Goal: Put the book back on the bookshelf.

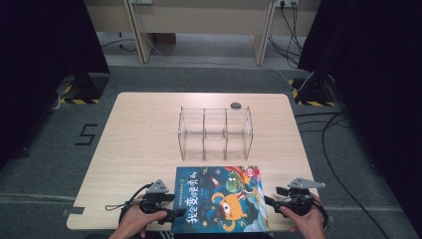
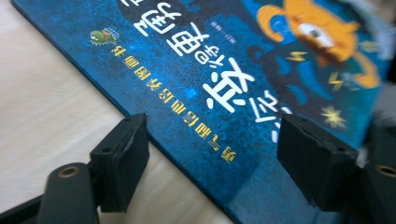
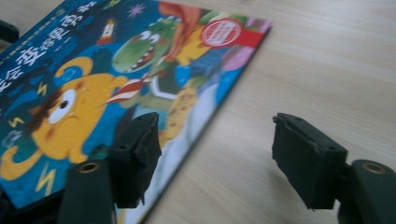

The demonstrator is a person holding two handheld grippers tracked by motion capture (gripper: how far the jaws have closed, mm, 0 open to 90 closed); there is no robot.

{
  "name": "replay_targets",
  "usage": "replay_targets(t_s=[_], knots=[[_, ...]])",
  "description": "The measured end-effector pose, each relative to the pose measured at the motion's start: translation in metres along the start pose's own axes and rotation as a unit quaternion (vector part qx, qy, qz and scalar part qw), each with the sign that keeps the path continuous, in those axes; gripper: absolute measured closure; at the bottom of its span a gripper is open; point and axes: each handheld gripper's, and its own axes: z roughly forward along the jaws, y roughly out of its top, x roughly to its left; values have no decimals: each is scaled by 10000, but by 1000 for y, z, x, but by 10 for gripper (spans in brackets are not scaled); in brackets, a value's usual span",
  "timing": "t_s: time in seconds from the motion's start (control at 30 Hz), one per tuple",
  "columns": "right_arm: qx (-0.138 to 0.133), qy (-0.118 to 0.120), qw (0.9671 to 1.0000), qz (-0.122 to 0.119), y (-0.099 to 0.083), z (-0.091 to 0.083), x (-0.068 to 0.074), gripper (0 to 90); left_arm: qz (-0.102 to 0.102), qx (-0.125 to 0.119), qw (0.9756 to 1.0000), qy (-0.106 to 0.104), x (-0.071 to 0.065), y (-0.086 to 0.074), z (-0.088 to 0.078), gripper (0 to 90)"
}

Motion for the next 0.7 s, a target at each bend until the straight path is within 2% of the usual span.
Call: replay_targets(t_s=[0.07,0.1,0.33,0.43,0.53,0.63,0.7], knots=[[42,10,10000,9,0,1,0,339,-48,-25,10000,-67,0,0,1,272],[93,58,9999,37,-1,2,-1,348,14,5,10000,-57,-3,2,4,273],[33,167,9990,410,-6,3,-12,360,93,13,9999,-108,-10,6,13,283],[40,204,9987,466,-7,4,-14,363,93,18,9997,-215,-11,7,15,283],[-12,344,9977,581,-7,7,-16,387,122,40,9994,-307,-14,9,20,283],[-53,312,9975,632,-6,8,-17,381,195,38,9994,-299,-16,10,22,261],[-149,296,9952,916,-5,10,-19,379,276,56,9991,-304,-18,11,24,227]])
